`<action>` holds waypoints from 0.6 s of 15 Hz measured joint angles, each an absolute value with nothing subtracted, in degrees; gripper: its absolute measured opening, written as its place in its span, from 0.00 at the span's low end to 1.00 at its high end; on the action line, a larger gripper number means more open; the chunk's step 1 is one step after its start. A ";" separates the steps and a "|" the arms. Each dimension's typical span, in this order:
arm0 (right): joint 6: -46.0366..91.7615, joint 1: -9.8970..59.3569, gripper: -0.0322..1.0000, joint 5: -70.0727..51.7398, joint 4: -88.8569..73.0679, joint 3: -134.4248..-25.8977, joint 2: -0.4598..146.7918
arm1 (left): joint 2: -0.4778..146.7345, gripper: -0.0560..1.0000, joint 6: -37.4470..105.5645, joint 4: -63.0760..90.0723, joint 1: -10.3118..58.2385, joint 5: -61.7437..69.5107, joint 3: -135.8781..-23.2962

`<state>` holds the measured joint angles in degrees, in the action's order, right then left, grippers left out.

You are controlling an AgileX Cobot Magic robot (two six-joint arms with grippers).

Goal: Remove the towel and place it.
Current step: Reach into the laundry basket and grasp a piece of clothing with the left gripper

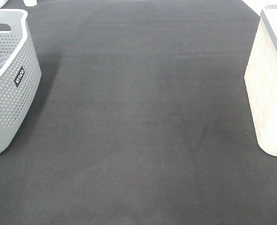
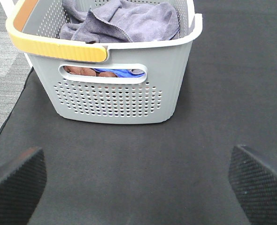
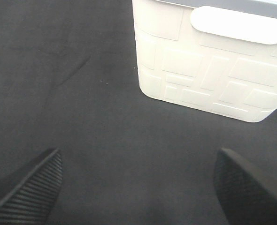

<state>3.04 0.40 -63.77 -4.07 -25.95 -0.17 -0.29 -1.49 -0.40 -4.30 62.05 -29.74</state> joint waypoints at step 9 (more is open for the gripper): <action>3.04 0.40 0.80 -63.77 -4.07 -25.95 -0.17 | -0.29 0.99 -1.49 -0.40 -4.30 62.05 -29.74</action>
<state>3.04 0.40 -63.77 -4.07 -25.95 -0.17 -0.29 -1.49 -0.40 -4.30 62.05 -29.74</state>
